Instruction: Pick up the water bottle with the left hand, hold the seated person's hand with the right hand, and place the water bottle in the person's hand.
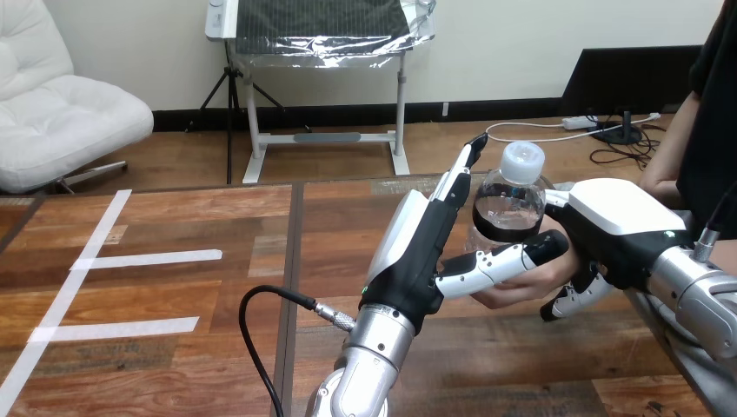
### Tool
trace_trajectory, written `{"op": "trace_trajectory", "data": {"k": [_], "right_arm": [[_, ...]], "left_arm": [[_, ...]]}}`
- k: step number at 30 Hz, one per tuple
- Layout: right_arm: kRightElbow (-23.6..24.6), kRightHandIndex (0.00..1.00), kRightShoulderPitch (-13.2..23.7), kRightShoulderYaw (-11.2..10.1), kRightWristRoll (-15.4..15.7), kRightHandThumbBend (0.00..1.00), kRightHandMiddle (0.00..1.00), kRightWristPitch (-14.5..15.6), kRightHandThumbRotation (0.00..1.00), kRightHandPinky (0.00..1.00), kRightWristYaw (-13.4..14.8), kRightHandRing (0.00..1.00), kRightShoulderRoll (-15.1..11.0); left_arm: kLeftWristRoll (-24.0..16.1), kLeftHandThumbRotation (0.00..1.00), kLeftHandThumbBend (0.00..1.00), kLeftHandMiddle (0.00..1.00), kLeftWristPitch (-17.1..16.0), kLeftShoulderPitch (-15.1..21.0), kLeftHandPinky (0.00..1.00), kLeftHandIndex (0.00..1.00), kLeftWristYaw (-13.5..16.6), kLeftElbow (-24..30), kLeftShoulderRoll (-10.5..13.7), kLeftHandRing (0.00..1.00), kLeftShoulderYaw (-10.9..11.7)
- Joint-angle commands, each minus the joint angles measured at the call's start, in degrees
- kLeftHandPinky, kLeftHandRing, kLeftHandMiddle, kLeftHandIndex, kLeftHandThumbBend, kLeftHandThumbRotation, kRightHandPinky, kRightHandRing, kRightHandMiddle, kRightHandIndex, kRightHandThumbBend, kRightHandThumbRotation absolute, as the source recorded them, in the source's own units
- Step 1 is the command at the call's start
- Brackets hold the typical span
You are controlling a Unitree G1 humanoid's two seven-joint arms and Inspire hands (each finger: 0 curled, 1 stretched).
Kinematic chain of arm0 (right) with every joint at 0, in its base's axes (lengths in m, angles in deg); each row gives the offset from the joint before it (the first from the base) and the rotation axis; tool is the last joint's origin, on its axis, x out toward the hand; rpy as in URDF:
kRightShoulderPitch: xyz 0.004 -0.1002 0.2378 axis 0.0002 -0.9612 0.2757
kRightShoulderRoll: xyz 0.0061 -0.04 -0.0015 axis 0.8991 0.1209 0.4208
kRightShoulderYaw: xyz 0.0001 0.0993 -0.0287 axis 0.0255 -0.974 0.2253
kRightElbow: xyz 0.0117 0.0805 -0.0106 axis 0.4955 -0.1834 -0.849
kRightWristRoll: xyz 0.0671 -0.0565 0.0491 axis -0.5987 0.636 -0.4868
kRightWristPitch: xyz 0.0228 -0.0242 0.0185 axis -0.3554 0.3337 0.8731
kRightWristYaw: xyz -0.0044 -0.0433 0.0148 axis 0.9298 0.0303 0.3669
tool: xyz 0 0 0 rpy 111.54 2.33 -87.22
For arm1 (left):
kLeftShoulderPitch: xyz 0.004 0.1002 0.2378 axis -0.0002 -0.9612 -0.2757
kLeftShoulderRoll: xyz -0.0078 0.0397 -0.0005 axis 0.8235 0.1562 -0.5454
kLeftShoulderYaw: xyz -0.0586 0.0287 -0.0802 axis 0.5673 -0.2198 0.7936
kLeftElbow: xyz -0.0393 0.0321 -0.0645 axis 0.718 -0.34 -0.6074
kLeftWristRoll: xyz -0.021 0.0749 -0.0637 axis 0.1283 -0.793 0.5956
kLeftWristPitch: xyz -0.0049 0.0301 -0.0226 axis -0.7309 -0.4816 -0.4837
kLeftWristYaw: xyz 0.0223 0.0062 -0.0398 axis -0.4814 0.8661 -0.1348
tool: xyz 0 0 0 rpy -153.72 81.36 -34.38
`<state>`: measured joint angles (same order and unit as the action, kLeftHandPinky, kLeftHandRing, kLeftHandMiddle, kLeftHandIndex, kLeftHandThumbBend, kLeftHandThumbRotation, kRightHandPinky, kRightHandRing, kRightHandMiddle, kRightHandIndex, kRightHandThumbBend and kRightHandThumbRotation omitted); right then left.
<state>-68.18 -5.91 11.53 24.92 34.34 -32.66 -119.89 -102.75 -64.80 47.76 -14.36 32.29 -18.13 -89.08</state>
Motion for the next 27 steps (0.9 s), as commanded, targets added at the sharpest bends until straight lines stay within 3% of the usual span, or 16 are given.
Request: {"op": "trace_trajectory", "data": {"k": [1,27], "right_arm": [[2.8,0.90,1.3,-1.6,-0.6,0.89,0.94,-1.2,0.00,0.84,0.9,0.93,-0.1],[4.4,0.90,0.2,-3.0,-2.1,0.87,0.94,-1.2,0.00,0.85,0.7,0.93,0.0]], "left_arm": [[-0.6,0.71,1.00,1.00,-0.9,1.3,1.00,1.00,1.2,0.9,-5.7,1.00,-0.4],[2.0,0.66,1.00,1.00,-0.6,0.9,1.00,1.00,0.0,1.9,-5.5,1.00,0.0]]}}
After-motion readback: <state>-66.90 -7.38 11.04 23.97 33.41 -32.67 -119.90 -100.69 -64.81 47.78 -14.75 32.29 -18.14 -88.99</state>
